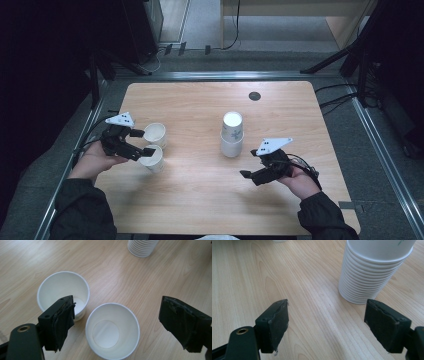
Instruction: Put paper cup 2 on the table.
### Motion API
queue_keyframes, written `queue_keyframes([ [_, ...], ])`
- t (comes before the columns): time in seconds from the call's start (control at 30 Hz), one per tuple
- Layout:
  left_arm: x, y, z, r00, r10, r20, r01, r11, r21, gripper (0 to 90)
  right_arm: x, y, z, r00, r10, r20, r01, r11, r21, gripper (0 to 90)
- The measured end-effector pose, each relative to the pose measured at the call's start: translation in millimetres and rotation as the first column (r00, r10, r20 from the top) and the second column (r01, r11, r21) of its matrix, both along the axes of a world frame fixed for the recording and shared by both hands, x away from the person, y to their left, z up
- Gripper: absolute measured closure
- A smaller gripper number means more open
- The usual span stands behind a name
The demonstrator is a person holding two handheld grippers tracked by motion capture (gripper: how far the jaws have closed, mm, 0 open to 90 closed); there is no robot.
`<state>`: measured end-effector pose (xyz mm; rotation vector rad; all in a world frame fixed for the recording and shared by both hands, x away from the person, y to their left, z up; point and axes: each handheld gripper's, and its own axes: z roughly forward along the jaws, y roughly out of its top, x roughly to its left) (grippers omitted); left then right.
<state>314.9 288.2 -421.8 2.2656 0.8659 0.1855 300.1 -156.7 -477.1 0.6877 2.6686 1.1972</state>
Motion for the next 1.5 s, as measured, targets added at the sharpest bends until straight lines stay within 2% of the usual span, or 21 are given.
queue_keyframes([
  [0.17,4.1,-16.9,0.8,0.9999,-0.009,-0.011,0.009,0.9999,-0.014,13.9,1.5,0.4,-0.7,0.9999,0.01,0.006,-0.01,1.0,-0.001,20.2],
  [0.3,5.0,-27.4,-0.5,0.9992,-0.038,-0.011,0.038,0.9981,-0.048,13.9,3.7,2.2,-1.5,0.9998,0.019,0.002,-0.019,1.0,0.002,20.1],
  [0.5,9.0,-41.4,-0.7,0.9995,-0.026,-0.016,0.025,0.9963,-0.083,14.1,2.9,3.8,-2.5,0.9995,0.033,0.0,-0.033,0.999,-0.002,20.2],
  [0.63,8.9,-50.8,0.6,0.9999,-0.014,-0.007,0.014,0.9968,-0.079,14.2,2.2,3.3,-2.9,0.9993,0.038,0.004,-0.038,0.999,-0.013,20.1],
  [0.83,3.1,-64.6,-1.1,0.9989,-0.046,0.003,0.046,0.9975,-0.053,14.4,-1.4,2.8,0.9,0.9995,0.029,0.015,-0.029,1.0,-0.009,20.1],
  [0.93,2.6,-73.7,-0.5,0.9981,-0.06,0.009,0.061,0.9964,-0.06,14.4,-3.2,3.7,1.7,0.9993,0.033,0.019,-0.033,0.999,-0.007,19.9],
  [1.07,1.4,-84.9,-1.4,0.9951,-0.099,0.006,0.099,0.9884,-0.116,14.5,-3.1,4.1,0.1,0.9993,0.033,0.017,-0.032,0.999,-0.017,19.9],
  [1.27,-2.6,-106.3,-5.6,0.9939,-0.11,0.0,0.109,0.9868,-0.12,14.5,-3.4,4.8,0.0,0.9993,0.035,0.015,-0.035,0.999,-0.018,19.9],
  [1.43,-3.8,-121.0,-9.6,0.9937,-0.112,-0.011,0.111,0.9897,-0.091,14.6,-4.1,4.6,-0.4,0.9991,0.04,0.016,-0.039,0.999,-0.023,19.9],
  [1.5,-3.8,-124.8,-11.4,0.9936,-0.112,-0.014,0.11,0.9894,-0.095,14.5,-4.1,4.5,-0.7,0.9991,0.04,0.015,-0.04,0.999,-0.024,19.9],
])
